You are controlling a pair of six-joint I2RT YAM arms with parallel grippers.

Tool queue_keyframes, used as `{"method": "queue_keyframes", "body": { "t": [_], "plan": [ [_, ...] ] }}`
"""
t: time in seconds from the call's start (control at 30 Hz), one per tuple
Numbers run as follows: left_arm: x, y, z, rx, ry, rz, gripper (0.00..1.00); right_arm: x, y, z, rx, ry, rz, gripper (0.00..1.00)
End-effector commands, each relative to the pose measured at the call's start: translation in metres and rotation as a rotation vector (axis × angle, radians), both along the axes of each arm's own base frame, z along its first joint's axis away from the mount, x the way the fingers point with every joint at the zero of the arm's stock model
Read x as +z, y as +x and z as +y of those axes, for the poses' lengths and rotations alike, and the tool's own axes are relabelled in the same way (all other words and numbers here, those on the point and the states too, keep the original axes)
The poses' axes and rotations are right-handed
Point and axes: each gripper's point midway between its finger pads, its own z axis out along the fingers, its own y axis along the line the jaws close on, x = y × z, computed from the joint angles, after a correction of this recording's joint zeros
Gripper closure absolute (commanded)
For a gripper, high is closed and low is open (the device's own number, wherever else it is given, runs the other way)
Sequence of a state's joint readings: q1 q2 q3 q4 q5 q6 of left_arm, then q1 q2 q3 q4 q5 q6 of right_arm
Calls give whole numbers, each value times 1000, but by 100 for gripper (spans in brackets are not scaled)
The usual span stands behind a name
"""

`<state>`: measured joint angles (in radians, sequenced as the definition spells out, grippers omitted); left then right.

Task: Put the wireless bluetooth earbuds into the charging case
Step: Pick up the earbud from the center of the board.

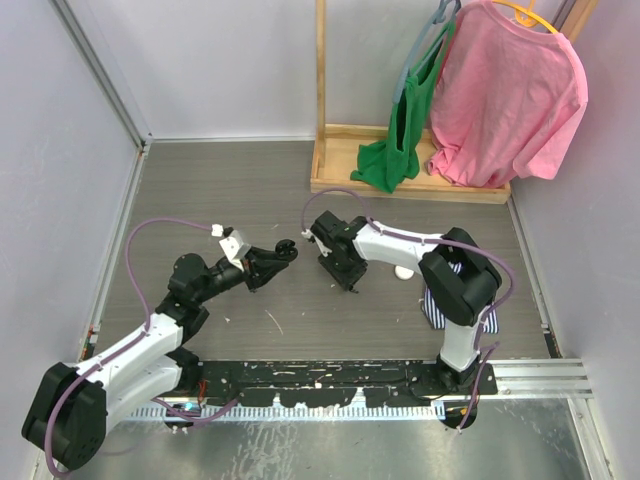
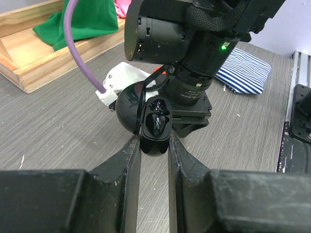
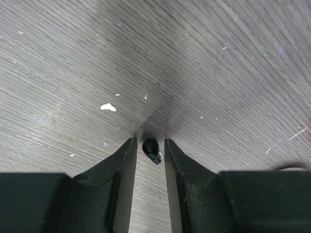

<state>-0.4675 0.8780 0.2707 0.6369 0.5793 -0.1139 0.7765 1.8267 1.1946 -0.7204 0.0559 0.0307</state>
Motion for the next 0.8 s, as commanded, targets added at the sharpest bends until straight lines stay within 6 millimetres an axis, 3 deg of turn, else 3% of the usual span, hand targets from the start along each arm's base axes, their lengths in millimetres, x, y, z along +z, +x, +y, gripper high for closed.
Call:
{"method": "queue_keyframes", "body": {
  "t": [0.0, 0.43, 0.6, 0.77],
  "plan": [
    [19, 1, -1, -3, -22, -73, 100, 6, 3, 3, 38, -22, 3, 66],
    [19, 0, -3, -14, -21, -68, 100, 0, -5, -3, 63, -68, 40, 76],
    [20, -1, -2, -13, -22, -73, 100, 14, -3, 1, 60, -32, 6, 82],
    [21, -1, -2, -9, -25, -80, 100, 43, 4, 11, 45, 75, -81, 85]
  ]
}}
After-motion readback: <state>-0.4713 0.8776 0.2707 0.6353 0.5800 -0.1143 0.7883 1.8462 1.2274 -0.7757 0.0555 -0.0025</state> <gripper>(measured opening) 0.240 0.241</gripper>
